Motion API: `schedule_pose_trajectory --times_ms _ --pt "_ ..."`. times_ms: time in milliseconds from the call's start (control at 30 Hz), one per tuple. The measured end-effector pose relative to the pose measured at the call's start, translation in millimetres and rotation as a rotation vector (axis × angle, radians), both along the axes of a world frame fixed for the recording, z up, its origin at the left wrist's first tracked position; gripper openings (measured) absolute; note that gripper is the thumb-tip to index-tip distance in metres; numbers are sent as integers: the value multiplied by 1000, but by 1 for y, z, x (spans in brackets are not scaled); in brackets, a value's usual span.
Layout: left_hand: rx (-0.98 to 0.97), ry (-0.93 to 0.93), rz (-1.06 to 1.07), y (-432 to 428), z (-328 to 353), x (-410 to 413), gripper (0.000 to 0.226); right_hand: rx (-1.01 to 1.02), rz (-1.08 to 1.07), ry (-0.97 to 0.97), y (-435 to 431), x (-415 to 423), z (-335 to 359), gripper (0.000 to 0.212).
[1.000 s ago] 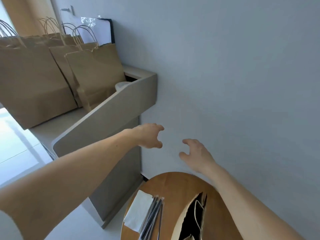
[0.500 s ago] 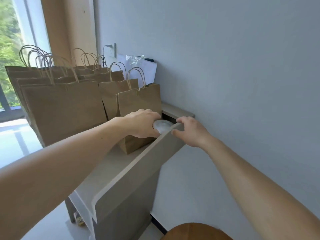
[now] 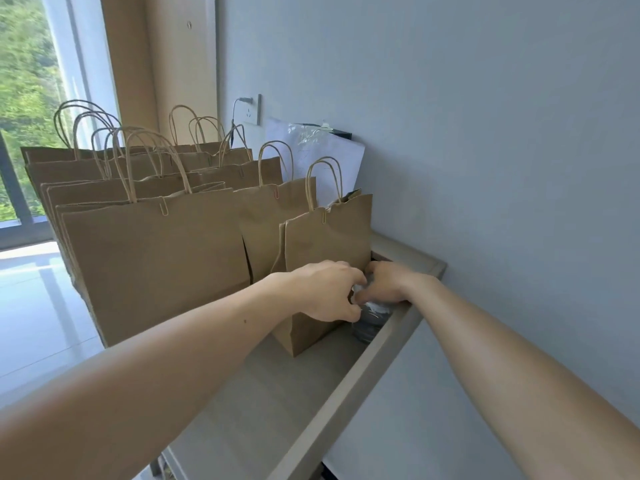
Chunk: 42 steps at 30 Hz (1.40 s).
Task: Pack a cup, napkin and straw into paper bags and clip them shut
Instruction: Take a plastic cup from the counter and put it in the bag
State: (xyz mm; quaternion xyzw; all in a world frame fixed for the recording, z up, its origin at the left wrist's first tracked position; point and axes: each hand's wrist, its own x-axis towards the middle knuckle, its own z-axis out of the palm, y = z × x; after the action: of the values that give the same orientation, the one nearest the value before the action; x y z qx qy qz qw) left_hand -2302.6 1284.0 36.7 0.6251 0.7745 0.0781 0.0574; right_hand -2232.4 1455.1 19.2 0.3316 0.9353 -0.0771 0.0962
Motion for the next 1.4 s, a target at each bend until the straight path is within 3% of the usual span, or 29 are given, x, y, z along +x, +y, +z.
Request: schedule_pose_trajectory --times_ms 267,400,633,900,1167,1400 --pt "25 -5 -22 3 2 -9 58 30 52 1 -3 0 -3 94" --pt "27 -10 -11 1 6 -5 56 79 100 26 -4 3 -7 78" --pt "54 55 37 -9 33 -7 54 71 53 332 -8 24 44 102" --pt "107 83 -11 16 57 46 55 112 -91 676 -8 131 113 96" --pt "20 -5 -142 66 18 161 60 90 -253 557 -7 277 63 86" --pt "-203 -74 -259 92 -75 267 61 1 -442 405 -9 402 -37 86"
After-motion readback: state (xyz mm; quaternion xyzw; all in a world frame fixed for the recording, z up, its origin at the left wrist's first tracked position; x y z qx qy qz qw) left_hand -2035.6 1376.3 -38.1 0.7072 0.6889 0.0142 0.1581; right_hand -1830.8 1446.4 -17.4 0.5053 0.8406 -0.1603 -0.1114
